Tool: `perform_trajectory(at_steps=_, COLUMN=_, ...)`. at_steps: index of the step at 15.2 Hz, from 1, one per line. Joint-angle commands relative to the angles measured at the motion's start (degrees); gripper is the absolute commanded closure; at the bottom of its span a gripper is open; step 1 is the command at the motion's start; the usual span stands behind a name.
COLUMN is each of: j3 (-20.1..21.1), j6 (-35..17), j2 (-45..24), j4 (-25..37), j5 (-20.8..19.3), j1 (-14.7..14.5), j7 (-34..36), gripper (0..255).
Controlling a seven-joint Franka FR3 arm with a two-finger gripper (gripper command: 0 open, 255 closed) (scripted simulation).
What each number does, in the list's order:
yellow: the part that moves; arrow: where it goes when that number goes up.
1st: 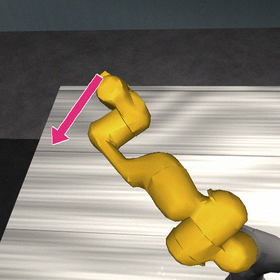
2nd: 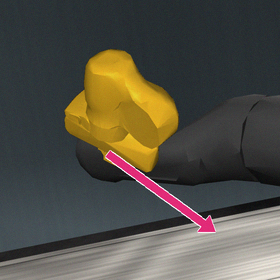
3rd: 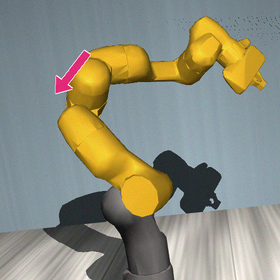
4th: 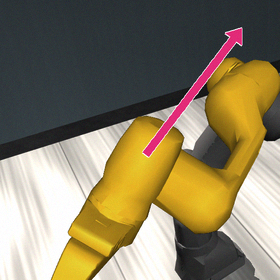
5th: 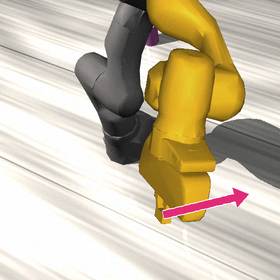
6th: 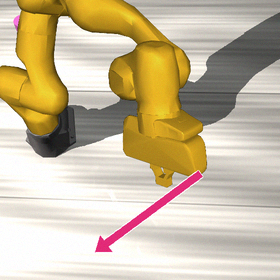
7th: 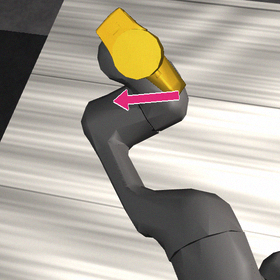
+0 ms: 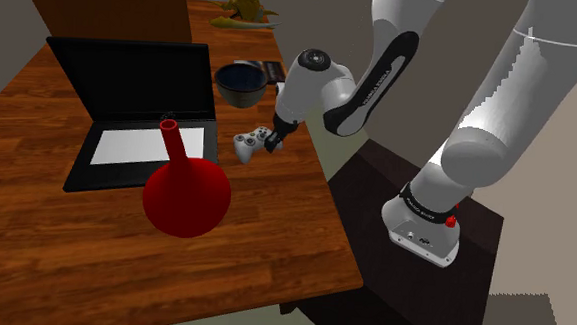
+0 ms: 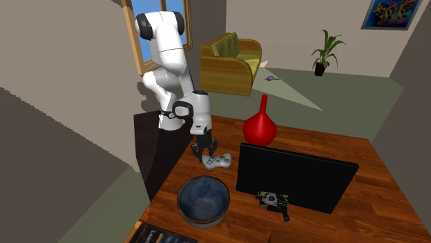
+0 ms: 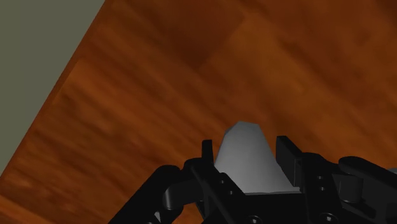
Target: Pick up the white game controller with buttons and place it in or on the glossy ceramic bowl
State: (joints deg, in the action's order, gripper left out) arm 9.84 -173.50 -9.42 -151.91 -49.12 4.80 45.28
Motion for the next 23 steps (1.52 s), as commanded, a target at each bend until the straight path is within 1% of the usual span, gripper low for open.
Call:
perform_trajectory(at_steps=1, j3=-0.21, j6=0.39, j2=-0.45, j4=-0.01, j5=0.17, j1=0.20, j7=-0.08, gripper=255)
perform_trajectory(at_steps=2, j3=-0.45, j6=0.34, j2=-0.62, j4=0.09, j5=-0.40, j1=-0.10, j7=0.56, gripper=255)
perform_trajectory(at_steps=3, j3=-0.17, j6=0.41, j2=-0.36, j4=-0.08, j5=0.20, j1=0.18, j7=-0.02, gripper=255)
perform_trajectory(at_steps=8, j3=6.38, j6=2.96, j2=5.11, j4=-2.51, j5=14.36, j1=4.32, j7=-11.80, gripper=255)
perform_trajectory(at_steps=11, j3=8.80, j6=4.76, j2=8.41, j4=-3.50, j5=23.05, j1=5.07, j7=-18.69, gripper=255)
perform_trajectory(at_steps=14, j3=9.64, j6=6.93, j2=11.60, j4=-4.03, j5=30.53, j1=4.42, j7=-24.52, gripper=255)
perform_trajectory(at_steps=16, j3=9.45, j6=8.58, j2=13.61, j4=-4.16, j5=34.44, j1=3.45, j7=-27.56, gripper=255)
perform_trajectory(at_steps=19, j3=8.79, j6=11.25, j2=16.47, j4=-4.09, j5=38.84, j1=1.93, j7=-30.99, gripper=255)
perform_trajectory(at_steps=23, j3=7.78, j6=14.99, j2=19.98, j4=-3.65, j5=42.74, j1=0.22, j7=-34.11, gripper=255)
